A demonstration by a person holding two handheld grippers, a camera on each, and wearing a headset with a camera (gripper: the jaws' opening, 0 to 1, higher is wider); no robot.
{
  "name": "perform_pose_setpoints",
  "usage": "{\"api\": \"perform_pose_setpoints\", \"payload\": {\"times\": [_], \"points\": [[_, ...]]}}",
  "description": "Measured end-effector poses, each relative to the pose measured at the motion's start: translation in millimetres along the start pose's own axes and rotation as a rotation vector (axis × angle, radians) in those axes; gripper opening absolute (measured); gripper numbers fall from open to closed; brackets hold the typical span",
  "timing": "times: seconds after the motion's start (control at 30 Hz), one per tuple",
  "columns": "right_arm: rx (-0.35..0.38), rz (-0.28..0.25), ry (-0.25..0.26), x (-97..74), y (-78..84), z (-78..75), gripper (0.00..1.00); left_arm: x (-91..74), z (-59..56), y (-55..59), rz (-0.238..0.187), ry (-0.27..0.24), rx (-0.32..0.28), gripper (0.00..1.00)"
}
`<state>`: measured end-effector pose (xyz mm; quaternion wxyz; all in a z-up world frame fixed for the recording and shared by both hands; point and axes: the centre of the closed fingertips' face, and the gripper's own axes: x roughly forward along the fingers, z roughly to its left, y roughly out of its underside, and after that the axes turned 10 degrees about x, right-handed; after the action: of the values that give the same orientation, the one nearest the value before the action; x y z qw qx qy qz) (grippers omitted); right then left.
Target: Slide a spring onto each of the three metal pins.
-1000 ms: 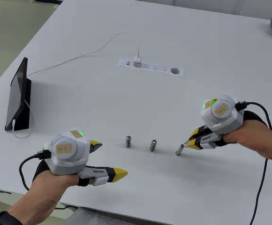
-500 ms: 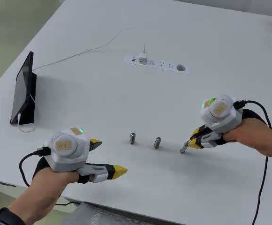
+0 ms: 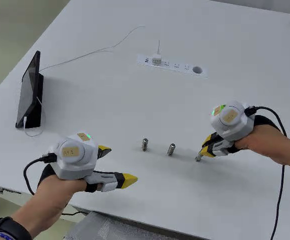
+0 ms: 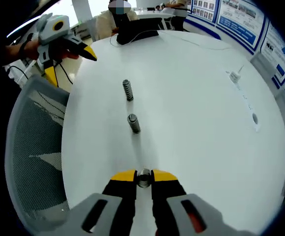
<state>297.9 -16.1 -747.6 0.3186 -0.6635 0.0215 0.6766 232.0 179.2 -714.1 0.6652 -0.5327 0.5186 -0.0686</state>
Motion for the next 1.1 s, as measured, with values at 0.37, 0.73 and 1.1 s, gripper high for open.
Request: {"api": "perform_pose_setpoints", "payload": {"times": [0.37, 0.73, 1.1], "points": [[-0.008, 0.022, 0.012, 18.9, 9.2, -5.0, 0.13, -1.6, 1.8, 4.2, 0.004, -0.005, -0.014, 0.70], [0.016, 0.019, 0.008, 28.6, 12.2, -7.2, 0.13, 0.5, -0.4, 6.0, 0.003, -0.004, -0.026, 0.70], [0.030, 0.001, 0.014, 25.1, 15.0, -6.0, 0.24, 1.3, -1.1, 6.3, 0.005, -0.002, -0.026, 0.70]]}}
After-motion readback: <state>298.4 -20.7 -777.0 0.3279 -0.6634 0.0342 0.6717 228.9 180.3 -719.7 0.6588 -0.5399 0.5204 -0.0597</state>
